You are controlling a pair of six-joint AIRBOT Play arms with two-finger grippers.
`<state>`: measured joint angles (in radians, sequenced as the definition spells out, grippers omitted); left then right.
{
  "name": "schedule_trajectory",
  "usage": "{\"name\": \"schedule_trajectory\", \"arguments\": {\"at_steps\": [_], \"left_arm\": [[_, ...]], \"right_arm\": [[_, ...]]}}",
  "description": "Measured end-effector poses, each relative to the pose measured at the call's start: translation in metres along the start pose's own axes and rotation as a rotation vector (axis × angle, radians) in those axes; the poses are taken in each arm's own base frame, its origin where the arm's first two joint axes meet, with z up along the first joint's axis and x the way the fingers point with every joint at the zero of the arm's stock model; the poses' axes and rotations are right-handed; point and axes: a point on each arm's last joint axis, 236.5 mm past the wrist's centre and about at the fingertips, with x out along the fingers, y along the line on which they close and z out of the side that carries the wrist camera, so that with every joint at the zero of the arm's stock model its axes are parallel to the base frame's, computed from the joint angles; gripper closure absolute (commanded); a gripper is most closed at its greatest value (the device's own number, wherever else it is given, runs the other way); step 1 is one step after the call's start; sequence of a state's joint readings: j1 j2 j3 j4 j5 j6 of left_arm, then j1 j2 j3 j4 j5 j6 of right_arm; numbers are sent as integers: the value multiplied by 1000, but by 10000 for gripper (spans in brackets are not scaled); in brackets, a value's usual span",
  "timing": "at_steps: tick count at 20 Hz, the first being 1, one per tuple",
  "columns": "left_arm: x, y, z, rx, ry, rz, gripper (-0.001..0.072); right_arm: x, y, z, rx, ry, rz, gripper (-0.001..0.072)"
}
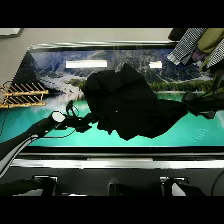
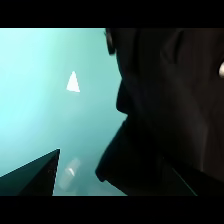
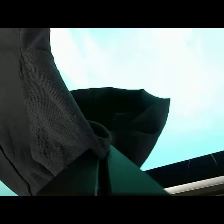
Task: Fold the clothes and pants, and hang the long-sleeved shirts on hangers.
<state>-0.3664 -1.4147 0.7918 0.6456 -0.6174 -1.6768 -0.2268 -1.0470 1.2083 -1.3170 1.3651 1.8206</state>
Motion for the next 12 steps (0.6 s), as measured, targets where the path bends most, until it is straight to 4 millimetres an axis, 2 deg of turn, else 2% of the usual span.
{"name": "schedule_trajectory", "arguments": {"at_steps": [1,2,3,4,6,8,10,12], "left_arm": [[5,-3,-6,-7,9,-6,60],[10,-7,-10,-18,14,-15,263],[14,-8,-13,-26,18,-16,648],[19,-9,-18,-42,25,-22,684],[23,-15,-19,-67,21,-39,687],[17,-29,-11,-52,-4,-76,688],[-9,-59,14,7,-74,-144,689],[-55,-100,46,94,-174,-228,688]], "right_arm": [[0,0,0,0,-2,1,678],[-1,1,0,4,-2,2,678],[-1,2,0,5,-1,6,678],[0,3,-2,8,8,14,678],[5,7,-11,18,45,39,679],[11,20,-22,8,83,103,679],[10,50,-20,-19,70,235,679],[-5,92,-3,-41,-9,425,679]]}}
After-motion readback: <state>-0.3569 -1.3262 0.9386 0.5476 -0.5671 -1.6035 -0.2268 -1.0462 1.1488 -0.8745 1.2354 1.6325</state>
